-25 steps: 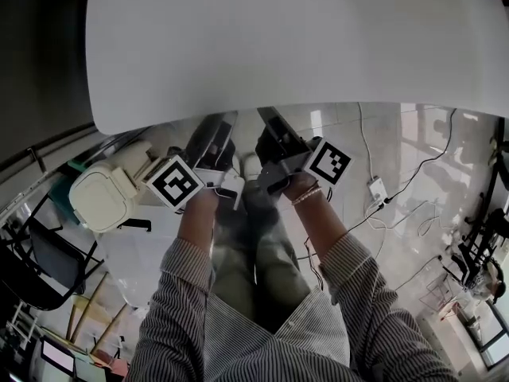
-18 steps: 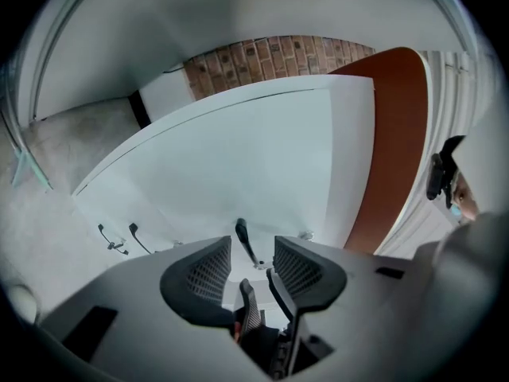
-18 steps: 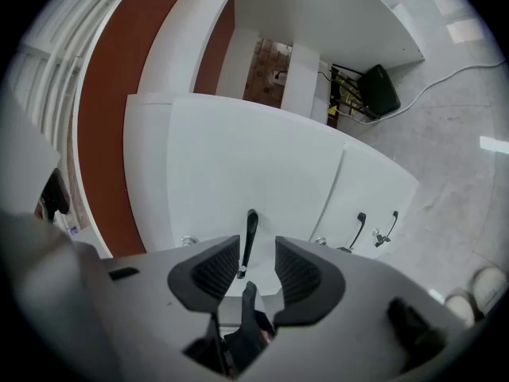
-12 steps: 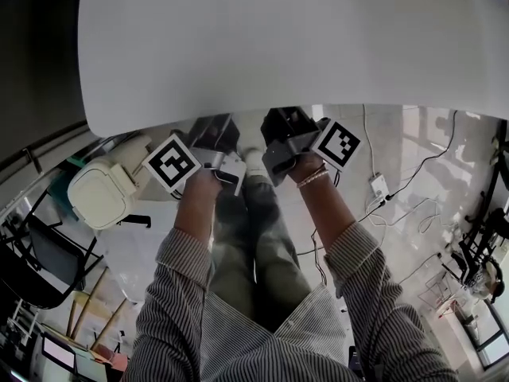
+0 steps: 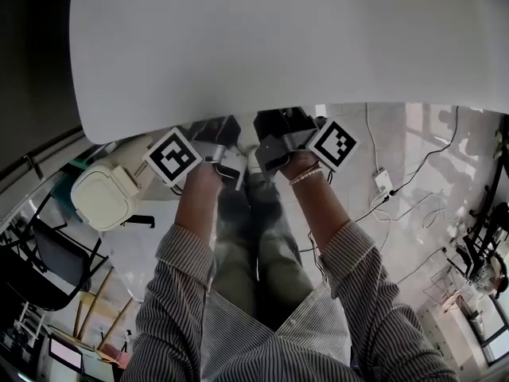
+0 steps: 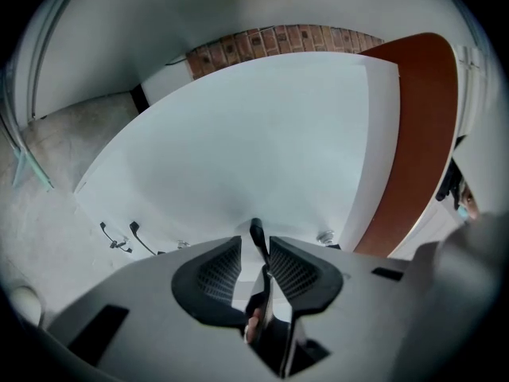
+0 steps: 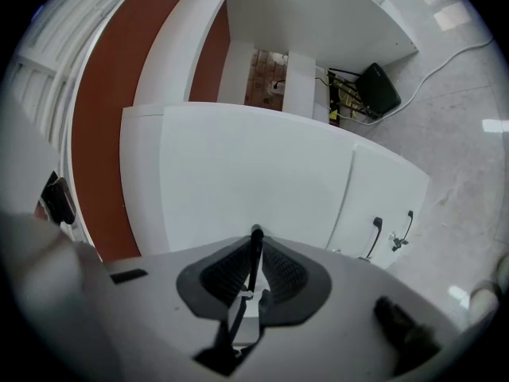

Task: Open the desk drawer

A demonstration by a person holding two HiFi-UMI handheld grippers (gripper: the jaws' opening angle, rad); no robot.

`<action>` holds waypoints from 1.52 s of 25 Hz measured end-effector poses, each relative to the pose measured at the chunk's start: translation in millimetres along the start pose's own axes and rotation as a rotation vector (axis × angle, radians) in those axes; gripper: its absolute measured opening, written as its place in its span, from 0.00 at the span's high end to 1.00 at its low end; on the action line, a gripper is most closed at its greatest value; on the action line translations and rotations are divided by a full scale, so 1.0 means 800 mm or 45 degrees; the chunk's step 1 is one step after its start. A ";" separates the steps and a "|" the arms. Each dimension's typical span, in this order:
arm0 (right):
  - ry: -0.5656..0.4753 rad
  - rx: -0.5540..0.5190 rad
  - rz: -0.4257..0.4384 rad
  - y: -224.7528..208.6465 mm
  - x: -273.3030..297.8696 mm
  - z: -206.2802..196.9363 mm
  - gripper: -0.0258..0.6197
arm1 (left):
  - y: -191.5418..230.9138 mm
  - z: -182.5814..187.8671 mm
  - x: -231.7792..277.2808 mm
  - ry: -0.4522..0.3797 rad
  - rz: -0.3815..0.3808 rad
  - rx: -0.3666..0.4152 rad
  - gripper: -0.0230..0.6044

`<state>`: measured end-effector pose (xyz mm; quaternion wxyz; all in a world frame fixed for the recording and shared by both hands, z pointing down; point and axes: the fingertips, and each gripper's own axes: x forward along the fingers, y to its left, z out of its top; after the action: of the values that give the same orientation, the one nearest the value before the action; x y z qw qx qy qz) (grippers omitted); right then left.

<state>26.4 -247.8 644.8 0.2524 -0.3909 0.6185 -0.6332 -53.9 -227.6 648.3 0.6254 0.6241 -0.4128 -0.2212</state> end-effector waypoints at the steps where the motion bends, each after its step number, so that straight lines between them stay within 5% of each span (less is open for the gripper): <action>1: -0.013 0.009 0.003 0.000 0.000 0.000 0.88 | -0.001 -0.001 0.001 -0.002 -0.008 -0.005 0.78; 11: -0.042 0.127 0.089 -0.002 0.000 -0.002 0.89 | -0.010 -0.005 0.007 -0.005 -0.081 -0.048 0.88; 17: -0.009 0.027 0.053 -0.002 0.002 -0.003 0.90 | -0.009 -0.006 0.008 -0.015 -0.092 -0.082 0.89; 38: -0.072 0.087 0.052 -0.003 -0.028 -0.025 0.91 | -0.011 -0.025 -0.020 -0.041 -0.113 -0.162 0.90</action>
<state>23.1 -217.7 644.5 0.2957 -0.3870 0.5971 -0.6374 -45.1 -204.1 638.5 0.6468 0.5971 -0.3798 -0.2845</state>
